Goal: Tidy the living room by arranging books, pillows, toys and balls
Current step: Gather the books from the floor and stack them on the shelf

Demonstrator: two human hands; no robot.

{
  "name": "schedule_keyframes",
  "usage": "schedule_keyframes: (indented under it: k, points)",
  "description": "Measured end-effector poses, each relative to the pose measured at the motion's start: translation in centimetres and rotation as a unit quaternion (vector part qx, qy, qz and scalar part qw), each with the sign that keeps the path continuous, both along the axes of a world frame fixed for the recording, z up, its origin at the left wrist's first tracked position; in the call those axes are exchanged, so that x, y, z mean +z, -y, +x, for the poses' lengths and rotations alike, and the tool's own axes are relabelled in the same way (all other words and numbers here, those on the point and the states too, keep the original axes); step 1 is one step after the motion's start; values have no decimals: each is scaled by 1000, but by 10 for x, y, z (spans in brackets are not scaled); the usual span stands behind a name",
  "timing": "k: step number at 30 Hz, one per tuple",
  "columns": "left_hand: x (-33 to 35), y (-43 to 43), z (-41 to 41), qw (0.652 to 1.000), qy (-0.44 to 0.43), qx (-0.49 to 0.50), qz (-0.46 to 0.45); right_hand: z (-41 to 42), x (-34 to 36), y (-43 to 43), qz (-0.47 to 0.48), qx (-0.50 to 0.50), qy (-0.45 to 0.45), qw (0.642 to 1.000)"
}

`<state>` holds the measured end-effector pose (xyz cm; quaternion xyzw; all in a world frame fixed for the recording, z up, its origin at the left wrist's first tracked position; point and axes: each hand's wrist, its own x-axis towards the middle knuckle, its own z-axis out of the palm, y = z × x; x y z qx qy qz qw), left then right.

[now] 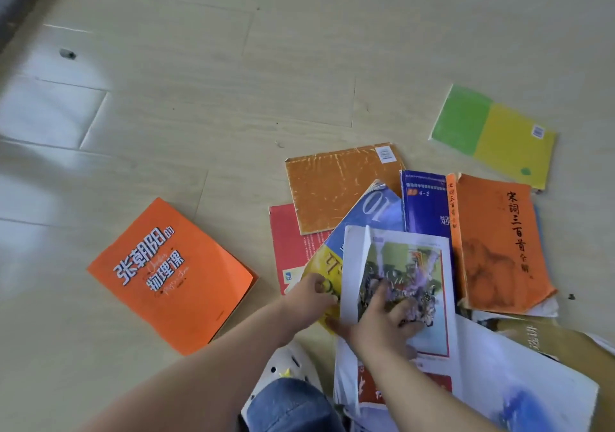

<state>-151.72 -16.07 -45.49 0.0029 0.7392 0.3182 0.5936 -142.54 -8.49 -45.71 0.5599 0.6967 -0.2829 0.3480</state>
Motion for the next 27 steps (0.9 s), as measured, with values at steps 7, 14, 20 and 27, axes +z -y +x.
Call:
schedule_keyframes:
  k: [7,14,20,27]
  points:
    - [-6,-13,14,996,23,81,26,24,-2,-52,218,-146,-159,952]
    - [8,-16,17,991,85,97,45,42,-16,-68,203,-251,-104,941]
    - [41,-12,-20,887,-421,-183,50,11,14,-51,184,-97,-306,929]
    - [97,-20,-45,617,-617,-488,8,-28,62,-30,257,225,-427,837]
